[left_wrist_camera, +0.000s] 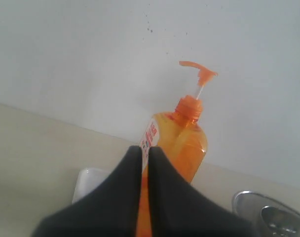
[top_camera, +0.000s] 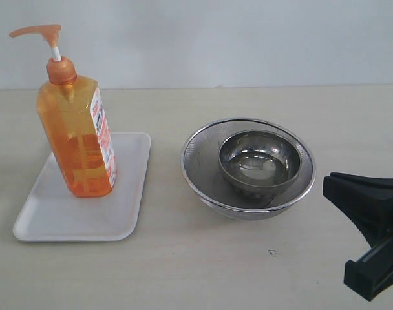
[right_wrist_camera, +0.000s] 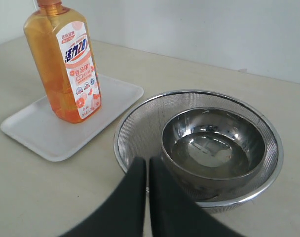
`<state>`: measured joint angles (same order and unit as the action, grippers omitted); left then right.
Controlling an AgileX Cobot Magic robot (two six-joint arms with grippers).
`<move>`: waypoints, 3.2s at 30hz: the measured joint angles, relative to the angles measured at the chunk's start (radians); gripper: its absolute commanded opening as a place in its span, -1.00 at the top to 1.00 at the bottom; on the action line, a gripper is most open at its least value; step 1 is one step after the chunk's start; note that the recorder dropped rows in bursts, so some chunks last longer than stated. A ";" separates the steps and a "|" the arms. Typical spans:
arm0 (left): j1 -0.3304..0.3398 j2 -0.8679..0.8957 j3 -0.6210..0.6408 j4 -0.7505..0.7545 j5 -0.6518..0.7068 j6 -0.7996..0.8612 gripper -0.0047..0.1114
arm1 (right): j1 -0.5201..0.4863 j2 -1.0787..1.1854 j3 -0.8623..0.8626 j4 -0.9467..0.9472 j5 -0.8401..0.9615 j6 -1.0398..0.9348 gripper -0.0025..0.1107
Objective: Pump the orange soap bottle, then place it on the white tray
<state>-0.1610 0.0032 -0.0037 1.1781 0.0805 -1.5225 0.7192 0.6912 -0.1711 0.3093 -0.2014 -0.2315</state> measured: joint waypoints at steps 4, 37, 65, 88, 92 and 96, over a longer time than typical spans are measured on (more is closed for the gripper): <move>0.000 0.000 0.000 -0.298 -0.026 0.399 0.84 | 0.000 0.000 0.000 0.000 0.000 0.000 0.96; 0.000 0.000 0.000 -1.297 0.097 1.603 0.84 | 0.000 0.000 0.000 0.000 0.000 0.000 0.96; 0.058 0.000 0.000 -1.290 0.270 1.635 0.84 | 0.000 0.000 0.000 0.000 0.000 0.000 0.96; 0.058 0.000 0.000 -1.290 0.270 1.632 0.84 | 0.000 0.000 0.000 0.000 0.000 0.000 0.96; 0.058 0.000 0.000 -1.290 0.270 1.632 0.84 | 0.000 0.000 0.000 0.000 0.000 0.000 0.96; 0.058 0.000 0.000 -1.290 0.270 1.632 0.84 | 0.000 0.000 0.000 0.000 0.000 0.013 0.96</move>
<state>-0.1034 0.0032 -0.0037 -0.1119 0.3507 0.1092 0.7192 0.6912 -0.1711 0.3093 -0.2014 -0.2183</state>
